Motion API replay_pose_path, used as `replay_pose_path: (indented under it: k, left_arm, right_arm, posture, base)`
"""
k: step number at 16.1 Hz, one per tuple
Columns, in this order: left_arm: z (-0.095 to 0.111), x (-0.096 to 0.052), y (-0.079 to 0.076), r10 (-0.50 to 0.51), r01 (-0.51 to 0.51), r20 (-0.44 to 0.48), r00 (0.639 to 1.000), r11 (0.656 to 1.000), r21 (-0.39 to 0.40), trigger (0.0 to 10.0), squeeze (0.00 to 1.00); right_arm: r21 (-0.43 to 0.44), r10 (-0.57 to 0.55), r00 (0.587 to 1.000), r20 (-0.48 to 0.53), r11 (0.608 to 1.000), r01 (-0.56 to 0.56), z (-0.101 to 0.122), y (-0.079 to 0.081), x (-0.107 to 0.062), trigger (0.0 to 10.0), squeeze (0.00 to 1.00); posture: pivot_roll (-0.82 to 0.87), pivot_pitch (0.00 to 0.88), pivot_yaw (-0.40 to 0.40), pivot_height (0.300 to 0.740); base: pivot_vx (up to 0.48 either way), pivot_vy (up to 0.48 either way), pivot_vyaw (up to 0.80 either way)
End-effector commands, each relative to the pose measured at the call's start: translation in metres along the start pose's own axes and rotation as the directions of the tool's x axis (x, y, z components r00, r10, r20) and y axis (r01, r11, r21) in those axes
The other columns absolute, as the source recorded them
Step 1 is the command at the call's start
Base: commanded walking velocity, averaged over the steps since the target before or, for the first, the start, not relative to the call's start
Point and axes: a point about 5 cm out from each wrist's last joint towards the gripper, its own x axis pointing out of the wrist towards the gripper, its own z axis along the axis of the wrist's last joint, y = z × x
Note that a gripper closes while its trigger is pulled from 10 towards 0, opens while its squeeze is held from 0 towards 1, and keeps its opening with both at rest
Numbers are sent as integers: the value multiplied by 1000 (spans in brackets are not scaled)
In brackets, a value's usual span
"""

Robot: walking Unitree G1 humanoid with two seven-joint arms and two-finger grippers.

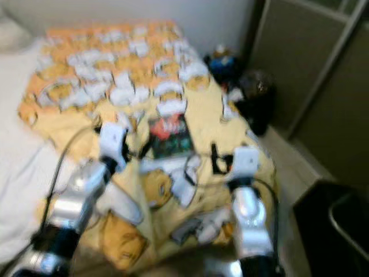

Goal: Clean up the room

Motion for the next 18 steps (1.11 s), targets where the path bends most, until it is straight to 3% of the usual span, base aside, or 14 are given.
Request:
replay_pose_path:
  k: [1, 4, 8, 12, 14, 18]
  left_arm:
    - [11, 5, 1, -5, 4, 38, 999, 1000, 18, 10000, 0]
    - [10, 5, 4, 12, -12, 39, 999, 1000, 1, 10000, 0]
    - [-2, -7, 11, 80, -79, -1, 997, 994, -69, 10000, 0]
    - [-2, -10, 11, 65, -65, 4, 998, 998, -11, 10000, 0]
    - [2, -9, 17, 46, -46, 9, 999, 998, 35, 10000, 0]
    - [9, 5, 10, -18, 17, 12, 1000, 997, 78, 10000, 0]
  right_arm:
    - [-7, 20, 1000, 19, 1000, -20, 8, 2, 8, 10000, 0]
    - [-5, 34, 999, 35, 999, -34, 11, 9, 18, 10000, 0]
    - [14, 53, 998, 23, 998, -53, 8, 17, 25, 10000, 0]
    - [32, 83, 996, 20, 996, -84, 6, 31, 25, 10000, 0]
    - [23, 112, 993, 31, 993, -113, 5, 40, 25, 10000, 0]
    - [40, 142, 990, 25, 989, -143, 9, 46, 31, 10000, 0]
  posture:
    - [-59, 0, 51, 740]
    - [-31, 0, 48, 740]
    - [16, 0, 53, 740]
    - [35, 0, 55, 740]
    - [40, 0, 47, 740]
    - [61, 0, 1, 736]
  base:
    - [0, 0, -688]
    - [0, 0, -688]
    - [0, 0, -681]
    - [0, 0, -672]
    - [0, 480, -334]
    - [0, 480, -252]
